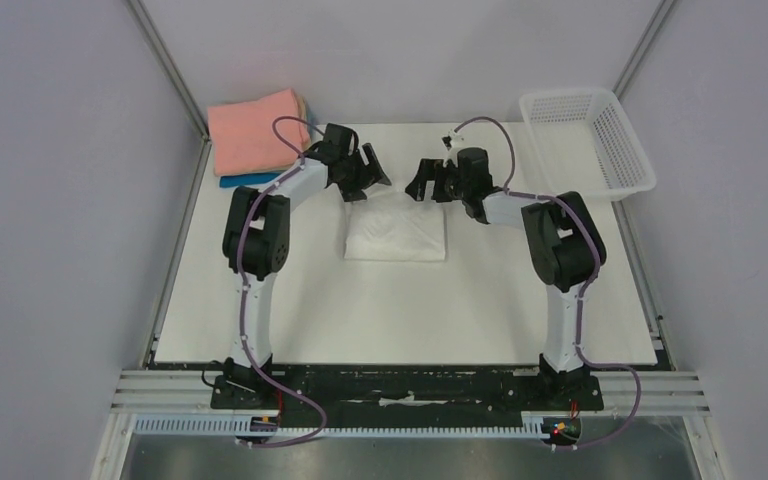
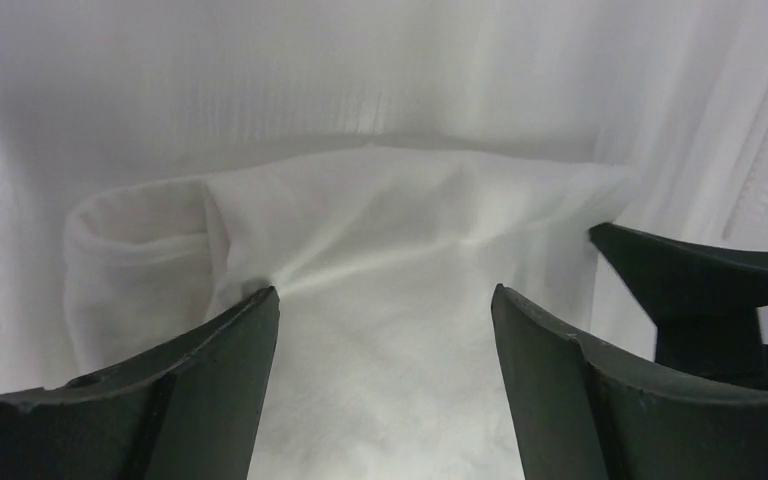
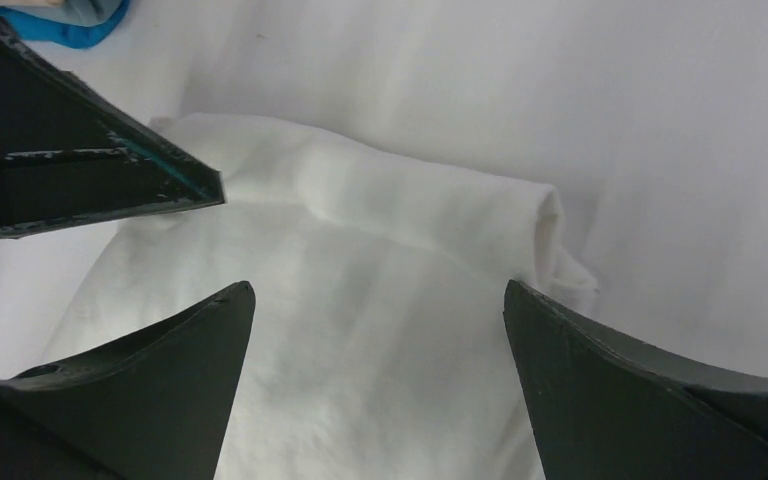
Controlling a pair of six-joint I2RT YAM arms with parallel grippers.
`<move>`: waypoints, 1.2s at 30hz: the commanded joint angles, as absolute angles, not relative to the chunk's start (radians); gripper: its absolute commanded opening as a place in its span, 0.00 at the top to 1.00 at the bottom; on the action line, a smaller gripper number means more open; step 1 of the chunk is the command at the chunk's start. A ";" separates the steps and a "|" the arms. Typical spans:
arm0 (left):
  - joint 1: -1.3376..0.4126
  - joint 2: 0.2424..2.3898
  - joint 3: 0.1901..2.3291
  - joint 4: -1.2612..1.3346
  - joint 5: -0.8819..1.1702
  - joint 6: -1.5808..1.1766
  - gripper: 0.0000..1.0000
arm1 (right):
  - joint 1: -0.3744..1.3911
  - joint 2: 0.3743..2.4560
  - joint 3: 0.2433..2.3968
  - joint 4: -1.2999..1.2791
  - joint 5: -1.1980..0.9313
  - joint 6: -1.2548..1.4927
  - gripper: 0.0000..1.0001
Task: Fold and stack the t-shirts
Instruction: Put the neatly folded tshirt into the corner of the board with the left arm
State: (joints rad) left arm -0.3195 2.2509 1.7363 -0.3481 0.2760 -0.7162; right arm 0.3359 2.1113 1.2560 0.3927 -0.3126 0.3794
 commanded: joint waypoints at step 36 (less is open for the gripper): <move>-0.417 2.120 1.451 -0.488 0.014 -0.505 0.44 | 0.318 0.691 0.260 0.311 -0.079 0.263 0.02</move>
